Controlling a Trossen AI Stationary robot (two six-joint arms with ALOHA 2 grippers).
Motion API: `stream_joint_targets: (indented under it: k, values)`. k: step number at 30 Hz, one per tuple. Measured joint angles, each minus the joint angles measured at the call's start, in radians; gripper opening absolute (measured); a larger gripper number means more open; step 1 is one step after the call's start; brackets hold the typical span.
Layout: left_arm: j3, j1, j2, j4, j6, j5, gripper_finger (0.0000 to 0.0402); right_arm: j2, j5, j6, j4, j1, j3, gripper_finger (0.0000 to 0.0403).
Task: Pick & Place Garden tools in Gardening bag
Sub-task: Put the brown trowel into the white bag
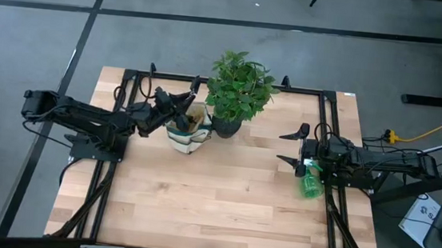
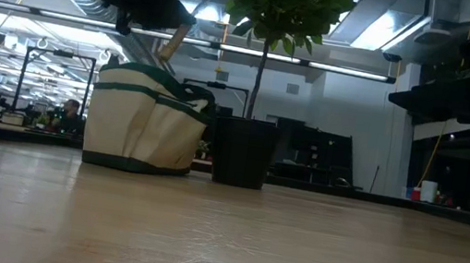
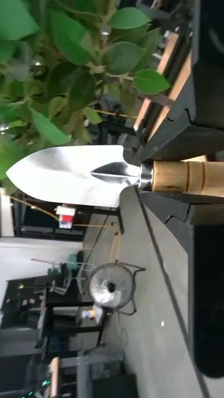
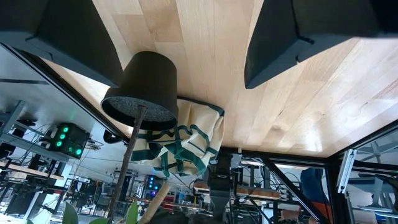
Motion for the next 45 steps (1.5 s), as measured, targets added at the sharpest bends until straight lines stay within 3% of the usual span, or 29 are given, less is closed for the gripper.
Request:
stream_joint_targets:
  k: [20,32,45]
  values:
    - [0.0,-0.003,0.027,-0.109,-0.144,0.011,0.0075,0.0,0.0,0.0,0.0,0.0,0.0,0.0341]
    - [0.0,0.003,0.13,-0.1,-0.131,-0.031,0.0079,0.0,0.0,0.0,0.0,0.0,0.0,0.0341]
    - [0.0,-0.019,0.161,-0.117,-0.145,-0.027,0.008,0.0,0.0,0.0,0.0,0.0,0.0,0.0341]
